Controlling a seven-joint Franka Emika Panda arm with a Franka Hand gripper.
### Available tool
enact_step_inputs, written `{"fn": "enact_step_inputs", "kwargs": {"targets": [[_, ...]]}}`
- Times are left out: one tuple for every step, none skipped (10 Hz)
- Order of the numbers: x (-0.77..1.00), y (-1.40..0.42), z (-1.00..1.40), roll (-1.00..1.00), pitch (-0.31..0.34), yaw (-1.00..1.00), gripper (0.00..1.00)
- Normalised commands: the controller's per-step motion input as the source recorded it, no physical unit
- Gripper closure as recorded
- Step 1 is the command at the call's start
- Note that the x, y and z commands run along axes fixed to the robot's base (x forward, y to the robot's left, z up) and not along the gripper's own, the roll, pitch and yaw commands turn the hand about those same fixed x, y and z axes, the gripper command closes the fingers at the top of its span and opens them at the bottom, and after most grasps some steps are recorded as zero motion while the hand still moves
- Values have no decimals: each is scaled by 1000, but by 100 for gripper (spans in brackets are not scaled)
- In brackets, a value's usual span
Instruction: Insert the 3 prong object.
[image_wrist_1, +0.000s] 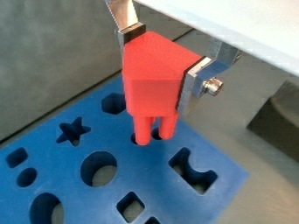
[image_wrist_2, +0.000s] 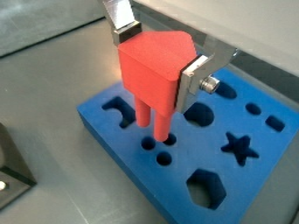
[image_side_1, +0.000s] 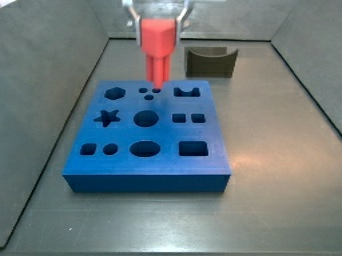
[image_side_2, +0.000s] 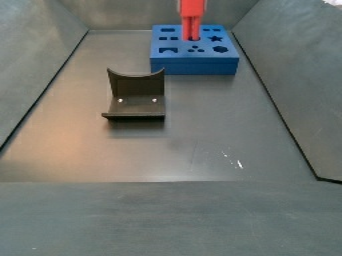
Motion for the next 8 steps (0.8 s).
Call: {"fn": "enact_step_inputs", "kwargs": {"targets": [[-123,31,-389,134,0,0,100],[-109,57,-326,129,3,0,100],[-120,86,-234,99,10,-6,100],[-163,86,-189,7,0,-40,100],[-114,29,-189,0,0,-60,100],[-40,34,-229,0,0,-69,100],[0,71,-243,33,19,-94,100],[9,37,-317,11,17,-100,100]]}}
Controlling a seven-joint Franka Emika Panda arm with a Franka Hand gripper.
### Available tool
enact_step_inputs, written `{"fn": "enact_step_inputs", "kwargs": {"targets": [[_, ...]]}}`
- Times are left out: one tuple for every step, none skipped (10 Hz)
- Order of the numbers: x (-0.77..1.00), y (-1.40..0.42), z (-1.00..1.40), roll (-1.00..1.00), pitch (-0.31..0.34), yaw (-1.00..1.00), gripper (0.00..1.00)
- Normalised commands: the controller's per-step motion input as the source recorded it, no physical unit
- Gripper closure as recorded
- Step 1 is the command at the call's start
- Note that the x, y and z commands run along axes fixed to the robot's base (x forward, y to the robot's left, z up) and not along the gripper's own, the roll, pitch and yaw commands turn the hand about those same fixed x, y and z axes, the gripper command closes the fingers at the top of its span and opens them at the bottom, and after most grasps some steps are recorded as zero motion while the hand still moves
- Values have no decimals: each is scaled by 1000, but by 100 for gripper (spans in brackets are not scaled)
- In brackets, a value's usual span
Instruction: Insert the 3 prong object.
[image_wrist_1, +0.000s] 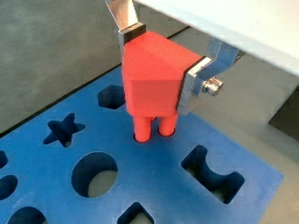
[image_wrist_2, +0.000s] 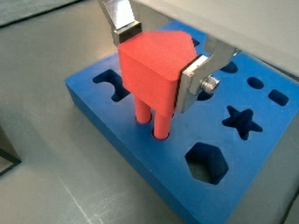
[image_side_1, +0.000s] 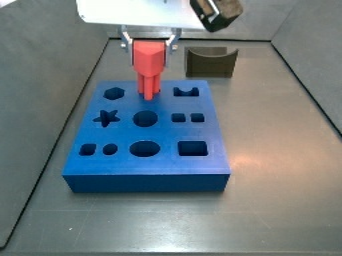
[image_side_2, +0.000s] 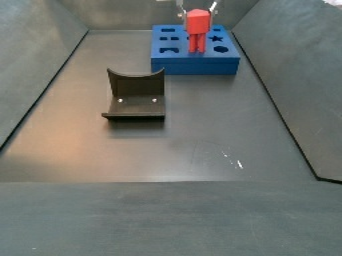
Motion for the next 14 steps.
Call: {"fn": "enact_step_inputs", "kwargs": {"targets": [[51,0,-489,0,0,-157,100],[97,0,-586,70,-4,-137,100],[63,0,-583,71,-13,-131,100],[6,0,-583,57,-66,-86,100],[0,0,-491,24,-76,-66,100],[0,20,-323,0,-79,-17,100],[-6,46,-454,47,-69,-46,100],[-211,0,-457,140,-133,-189,100],[-160,-40,-469,301,-153,-203,100],[0,-43,-303,361,0,-117,100],[0,0,-240,170,-6,-3,100],[0,0,-403,129,-101,0,100],[-23,0,-200,-44,-171,0,100],[0,0,0,-20,-4,0,100]]}}
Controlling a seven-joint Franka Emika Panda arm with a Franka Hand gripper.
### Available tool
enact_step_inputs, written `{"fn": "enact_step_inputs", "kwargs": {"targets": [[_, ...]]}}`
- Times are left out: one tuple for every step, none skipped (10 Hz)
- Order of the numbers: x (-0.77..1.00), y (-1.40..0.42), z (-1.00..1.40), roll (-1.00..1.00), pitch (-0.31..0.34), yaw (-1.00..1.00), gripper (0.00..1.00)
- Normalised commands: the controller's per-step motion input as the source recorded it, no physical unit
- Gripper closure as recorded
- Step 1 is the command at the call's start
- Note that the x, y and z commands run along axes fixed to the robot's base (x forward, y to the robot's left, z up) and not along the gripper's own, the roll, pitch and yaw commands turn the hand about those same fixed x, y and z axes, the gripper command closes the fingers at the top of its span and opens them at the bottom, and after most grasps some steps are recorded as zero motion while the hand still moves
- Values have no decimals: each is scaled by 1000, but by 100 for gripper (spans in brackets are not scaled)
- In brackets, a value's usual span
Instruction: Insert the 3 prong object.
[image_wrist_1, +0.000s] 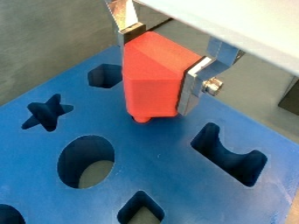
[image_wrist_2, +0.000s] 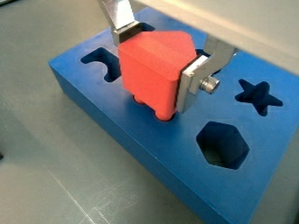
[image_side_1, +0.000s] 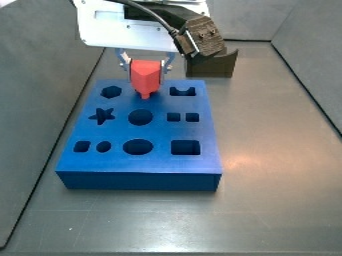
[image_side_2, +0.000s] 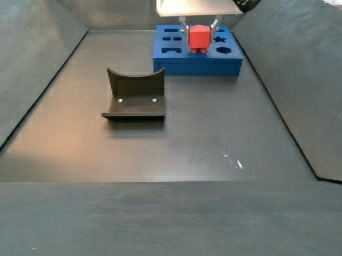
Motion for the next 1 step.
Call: {"fn": "enact_step_inputs", "kwargs": {"targets": [[0,0,0,0,0,0,100]]}}
